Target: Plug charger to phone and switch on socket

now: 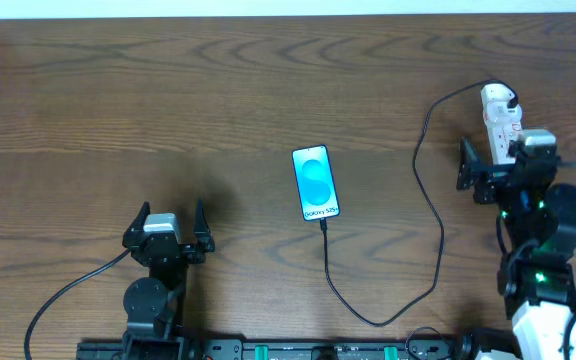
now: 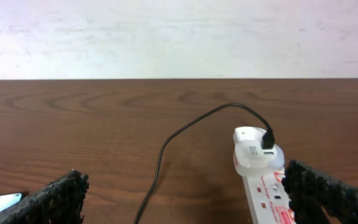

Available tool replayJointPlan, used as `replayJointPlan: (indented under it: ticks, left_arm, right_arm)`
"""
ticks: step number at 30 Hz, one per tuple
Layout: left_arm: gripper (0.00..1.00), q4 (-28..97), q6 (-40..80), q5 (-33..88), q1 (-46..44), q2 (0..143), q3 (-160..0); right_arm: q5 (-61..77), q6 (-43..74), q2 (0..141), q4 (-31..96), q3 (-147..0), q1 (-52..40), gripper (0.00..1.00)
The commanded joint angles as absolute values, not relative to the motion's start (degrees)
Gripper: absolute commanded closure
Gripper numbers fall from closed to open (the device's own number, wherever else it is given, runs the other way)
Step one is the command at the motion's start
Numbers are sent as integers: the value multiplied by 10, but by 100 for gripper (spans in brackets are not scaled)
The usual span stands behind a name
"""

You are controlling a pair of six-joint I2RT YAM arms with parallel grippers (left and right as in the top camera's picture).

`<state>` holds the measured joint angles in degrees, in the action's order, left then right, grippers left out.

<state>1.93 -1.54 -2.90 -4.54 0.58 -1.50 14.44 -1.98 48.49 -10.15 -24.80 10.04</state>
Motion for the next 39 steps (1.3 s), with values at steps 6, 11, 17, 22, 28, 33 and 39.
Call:
replayJointPlan:
  ticks: [6, 11, 17, 22, 28, 33, 39]
  left_arm:
    - [11, 40, -21, -30, -42, 2, -2]
    - [11, 40, -21, -30, -42, 2, -2]
    - [11, 40, -21, -30, -42, 2, -2]
    - [11, 40, -21, -30, -42, 2, -2]
    - [11, 40, -21, -30, -42, 2, -2]
    - [11, 40, -21, -30, -42, 2, -2]
    - [11, 40, -21, -30, -42, 2, -2]
  right_arm:
    - [123, -29, 407, -105, -176, 93, 1]
    - [121, -29, 361, -105, -138, 89, 1]
    - [121, -29, 307, -105, -98, 89, 1]
    - [102, -29, 261, -105, -53, 89, 1]
    - [95, -28, 197, -97, -3, 89, 1]
    - [74, -29, 144, -56, -3, 79, 1]
    - [45, -29, 82, 6, -3, 55, 1]
